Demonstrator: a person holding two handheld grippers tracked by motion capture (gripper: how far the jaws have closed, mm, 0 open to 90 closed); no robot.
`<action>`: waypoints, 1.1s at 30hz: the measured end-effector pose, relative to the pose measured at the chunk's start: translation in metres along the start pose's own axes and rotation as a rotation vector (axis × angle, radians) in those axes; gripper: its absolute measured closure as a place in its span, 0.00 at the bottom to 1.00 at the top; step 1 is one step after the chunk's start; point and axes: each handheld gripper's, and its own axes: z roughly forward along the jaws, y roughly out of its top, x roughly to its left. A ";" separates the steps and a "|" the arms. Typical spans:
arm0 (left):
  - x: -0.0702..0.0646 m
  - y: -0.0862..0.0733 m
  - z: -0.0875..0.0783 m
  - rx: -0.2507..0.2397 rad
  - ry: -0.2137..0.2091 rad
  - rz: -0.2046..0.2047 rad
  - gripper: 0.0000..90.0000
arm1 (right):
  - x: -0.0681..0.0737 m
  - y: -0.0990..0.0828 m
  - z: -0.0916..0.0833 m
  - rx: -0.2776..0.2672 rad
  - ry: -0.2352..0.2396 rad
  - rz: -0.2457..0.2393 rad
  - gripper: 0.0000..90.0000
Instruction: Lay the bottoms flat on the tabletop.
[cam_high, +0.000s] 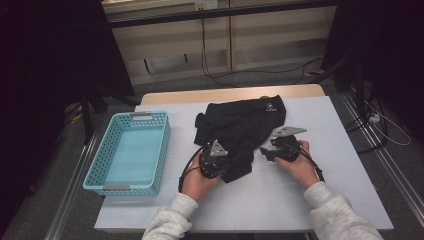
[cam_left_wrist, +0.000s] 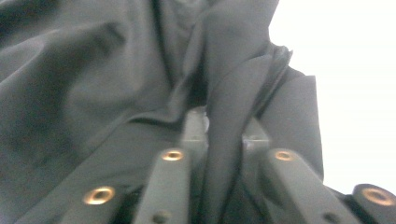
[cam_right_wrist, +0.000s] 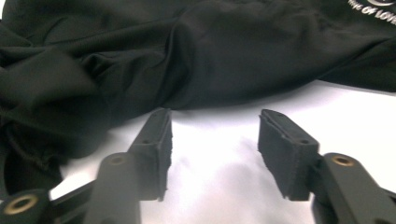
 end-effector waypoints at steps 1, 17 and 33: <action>0.001 0.001 0.000 -0.002 0.002 -0.012 0.89 | 0.000 0.001 0.002 0.003 0.012 0.011 0.53; 0.038 0.034 -0.035 -0.221 0.096 -0.124 0.90 | 0.002 0.021 0.032 0.003 0.009 0.063 1.00; 0.052 0.053 -0.046 -0.257 0.150 -0.122 0.90 | -0.008 0.023 -0.009 -0.078 0.041 0.046 0.95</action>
